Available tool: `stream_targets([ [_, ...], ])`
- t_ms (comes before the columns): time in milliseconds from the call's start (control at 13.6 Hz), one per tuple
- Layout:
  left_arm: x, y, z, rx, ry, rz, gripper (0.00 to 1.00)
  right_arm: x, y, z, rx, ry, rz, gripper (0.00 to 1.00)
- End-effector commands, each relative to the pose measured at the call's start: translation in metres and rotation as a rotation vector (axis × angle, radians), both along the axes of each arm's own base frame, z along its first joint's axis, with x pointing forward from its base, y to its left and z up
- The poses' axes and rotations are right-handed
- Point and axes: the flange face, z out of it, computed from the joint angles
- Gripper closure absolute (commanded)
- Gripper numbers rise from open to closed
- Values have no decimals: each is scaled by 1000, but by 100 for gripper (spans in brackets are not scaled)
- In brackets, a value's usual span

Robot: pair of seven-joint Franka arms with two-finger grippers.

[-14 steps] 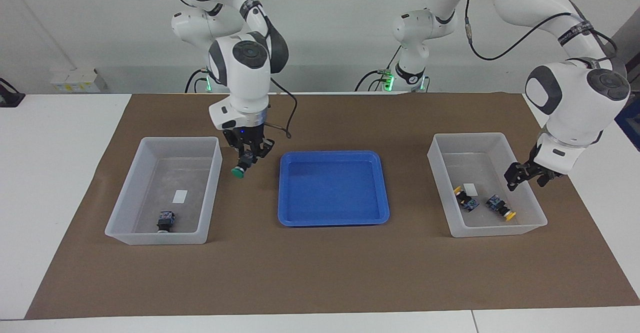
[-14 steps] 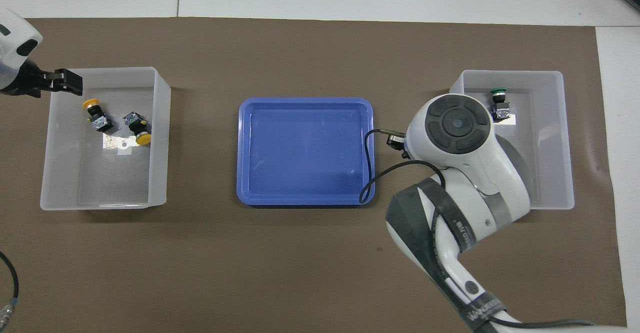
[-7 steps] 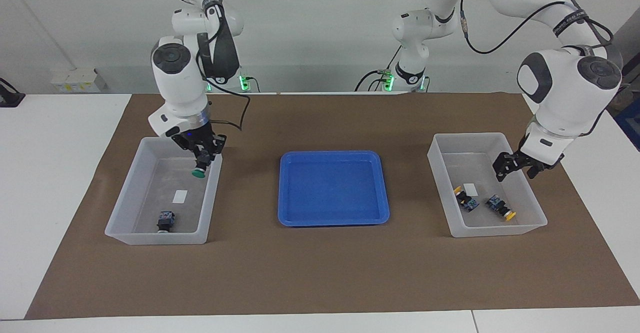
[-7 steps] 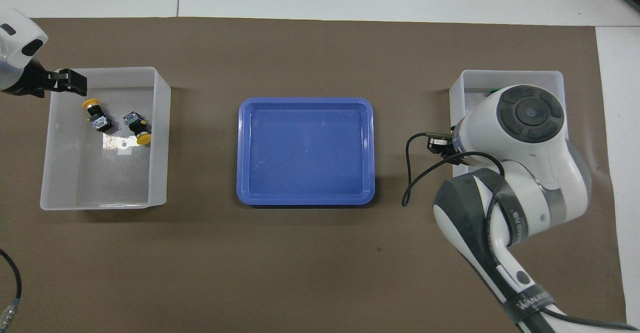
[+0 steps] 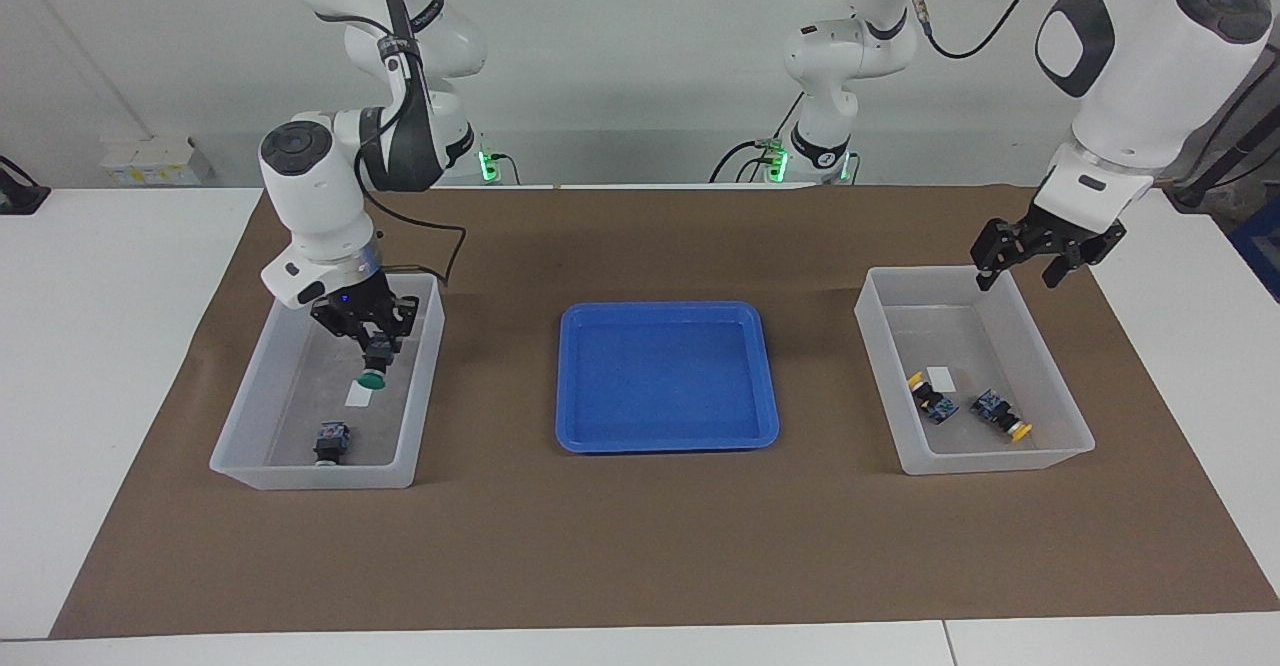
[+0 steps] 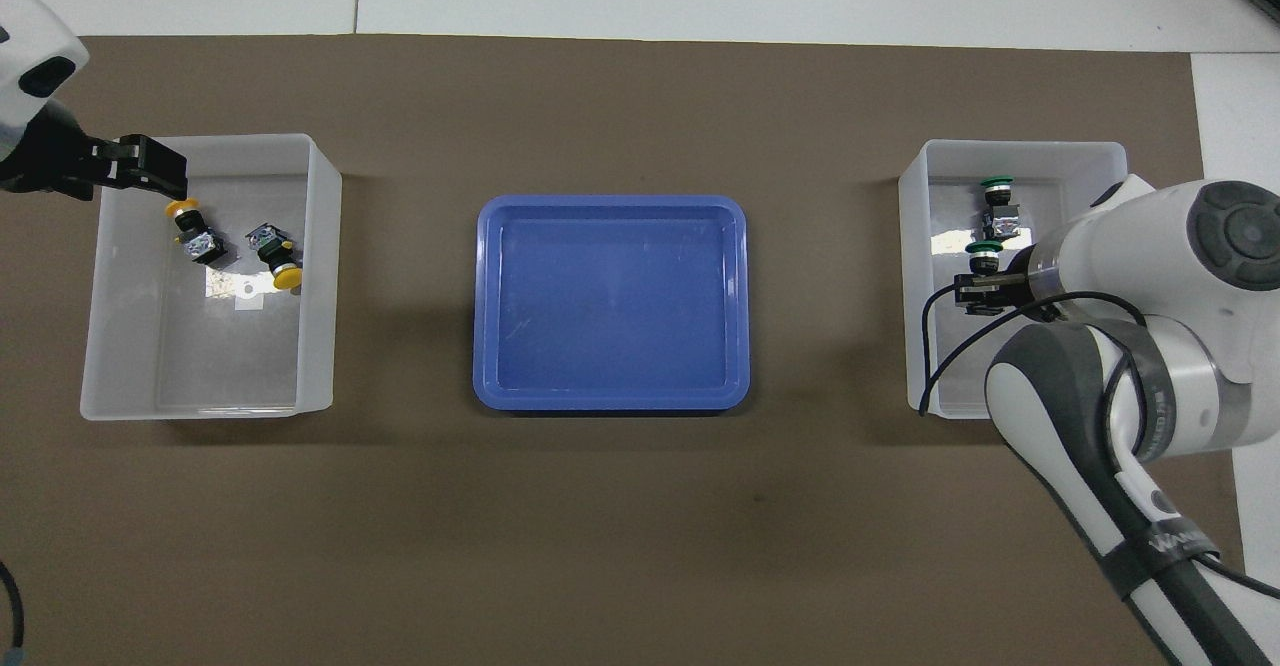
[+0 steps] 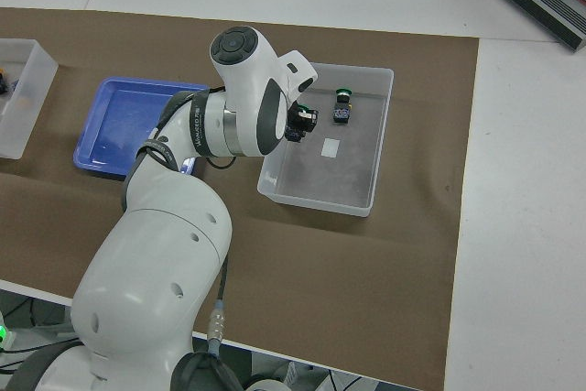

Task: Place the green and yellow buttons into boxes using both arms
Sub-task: 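Carry the green button with the right gripper into the right bin, then lower and release the green button with the right gripper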

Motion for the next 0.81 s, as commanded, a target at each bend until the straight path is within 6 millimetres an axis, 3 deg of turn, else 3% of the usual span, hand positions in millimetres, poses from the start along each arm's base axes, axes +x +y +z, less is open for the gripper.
stream_targets([
  [0, -16, -9, 26, -1, 26, -10, 13, 14, -13, -27, 28, -34, 16, 100],
  [221, -33, -39, 35, 1, 14, -62, 10, 29, -35, -44, 32, -44, 18, 100],
  [442, -48, -56, 20, 12, 43, -95, 0, 41, -51, -51, 33, -44, 23, 100],
  [589, -55, -57, 13, 16, 49, -74, 0, 47, -54, -55, 34, -45, 27, 100],
  [737, -54, -70, 9, 8, 7, 10, 0, 53, -56, -61, 37, -42, 31, 100],
])
